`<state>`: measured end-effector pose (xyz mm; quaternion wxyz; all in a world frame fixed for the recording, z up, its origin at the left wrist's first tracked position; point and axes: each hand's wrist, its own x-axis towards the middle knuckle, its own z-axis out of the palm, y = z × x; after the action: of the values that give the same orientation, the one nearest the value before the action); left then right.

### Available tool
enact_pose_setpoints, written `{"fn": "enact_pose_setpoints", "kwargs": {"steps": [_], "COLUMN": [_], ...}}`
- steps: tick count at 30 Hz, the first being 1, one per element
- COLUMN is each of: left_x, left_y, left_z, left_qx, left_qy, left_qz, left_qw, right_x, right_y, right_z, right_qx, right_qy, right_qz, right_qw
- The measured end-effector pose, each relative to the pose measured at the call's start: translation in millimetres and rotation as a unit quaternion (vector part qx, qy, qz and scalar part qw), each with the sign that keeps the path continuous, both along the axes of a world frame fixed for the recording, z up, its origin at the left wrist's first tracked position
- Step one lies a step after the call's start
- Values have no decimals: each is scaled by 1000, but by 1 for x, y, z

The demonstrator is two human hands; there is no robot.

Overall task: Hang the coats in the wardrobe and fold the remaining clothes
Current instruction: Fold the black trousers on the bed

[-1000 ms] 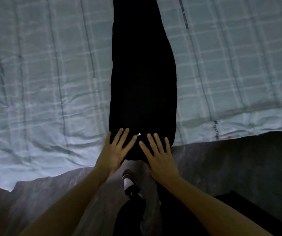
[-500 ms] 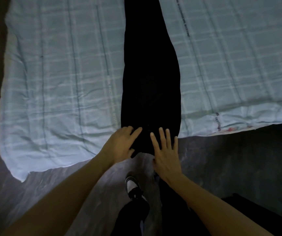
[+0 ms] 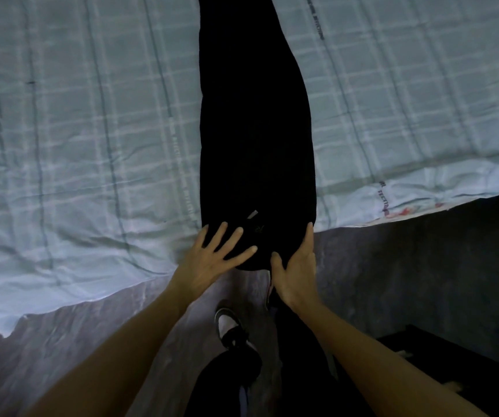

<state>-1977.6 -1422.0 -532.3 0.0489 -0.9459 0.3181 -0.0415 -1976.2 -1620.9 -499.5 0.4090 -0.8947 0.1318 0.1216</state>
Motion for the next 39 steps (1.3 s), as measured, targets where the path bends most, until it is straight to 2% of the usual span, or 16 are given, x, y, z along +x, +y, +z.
{"fn": "enact_pose_setpoints", "kwargs": {"steps": [3,6,9,11,13,15,18,21,26,29,31,32,33,34,37,39], "left_x": [4,6,8,11,17,23,32,48,105,159,190,200,203,201,167,139], "left_y": [-3,-3,2,4,4,1,-3,-4,-13,-17,-18,-20,-22,-24,-23,-14], "left_z": [3,12,28,39,53,66,87,103,137,149,150,149,146,144,114,82], "left_qx": [-5,-19,-56,-129,-243,-356,-446,-485,-558,-588,-611,-614,-603,-582,-481,-362], "left_qy": [-17,7,82,121,161,178,186,214,221,172,123,92,61,43,65,85], "left_qz": [-3,-3,19,43,111,180,243,267,356,380,406,417,419,409,333,283], "left_qw": [1000,1000,995,983,950,899,841,805,716,692,669,665,676,702,808,884], "right_x": [10,15,12,5,-4,-12,-4,23,91,147,180,191,194,193,167,153], "right_y": [3,-2,-7,-13,-18,-20,-21,-20,-28,-16,-3,2,7,10,14,10], "right_z": [2,6,18,27,36,44,47,55,79,91,95,94,91,87,65,46], "right_qx": [50,61,18,-24,-57,-93,-159,-158,-7,45,77,84,76,60,17,-33], "right_qy": [24,30,-12,-48,-73,-94,-136,-152,-173,-227,-226,-218,-216,-223,-240,-233], "right_qz": [-61,-90,-58,0,92,177,216,172,32,-97,-191,-206,-195,-163,4,130], "right_qw": [997,994,998,999,991,975,954,960,984,968,952,950,954,959,971,963]}}
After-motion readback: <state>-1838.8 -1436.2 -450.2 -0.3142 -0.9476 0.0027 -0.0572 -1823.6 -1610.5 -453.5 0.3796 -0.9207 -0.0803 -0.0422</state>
